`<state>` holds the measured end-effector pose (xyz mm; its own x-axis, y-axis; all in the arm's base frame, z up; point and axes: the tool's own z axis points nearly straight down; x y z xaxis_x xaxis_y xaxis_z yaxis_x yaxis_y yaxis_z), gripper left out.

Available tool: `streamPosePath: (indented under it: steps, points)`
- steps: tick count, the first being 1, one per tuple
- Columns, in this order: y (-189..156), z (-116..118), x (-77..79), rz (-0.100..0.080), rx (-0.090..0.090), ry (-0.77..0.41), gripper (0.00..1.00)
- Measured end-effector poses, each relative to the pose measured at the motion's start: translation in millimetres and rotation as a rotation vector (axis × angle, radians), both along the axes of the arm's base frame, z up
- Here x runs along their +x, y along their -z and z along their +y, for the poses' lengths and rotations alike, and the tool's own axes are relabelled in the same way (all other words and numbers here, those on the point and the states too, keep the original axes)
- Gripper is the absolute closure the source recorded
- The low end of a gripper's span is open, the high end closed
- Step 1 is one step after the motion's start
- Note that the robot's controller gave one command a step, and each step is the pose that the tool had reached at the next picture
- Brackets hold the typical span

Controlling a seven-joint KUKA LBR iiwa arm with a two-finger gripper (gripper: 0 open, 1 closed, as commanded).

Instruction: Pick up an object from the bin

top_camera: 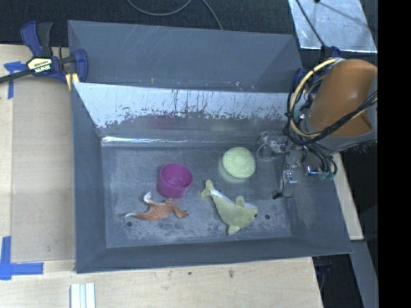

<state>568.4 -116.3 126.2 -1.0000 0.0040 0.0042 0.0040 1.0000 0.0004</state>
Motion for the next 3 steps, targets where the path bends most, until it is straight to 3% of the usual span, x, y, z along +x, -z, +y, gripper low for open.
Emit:
streamPosePath:
  steps: [1, 2, 3]
  points:
    - [-4.9, 0.4, 1.7, -0.008, -0.001, -0.003, 0.00]
    - [44.3, 43.9, 46.1, -0.013, -0.001, 0.080, 0.00]
    - [10.1, 82.0, -23.6, -0.003, 0.000, -0.060, 0.00]
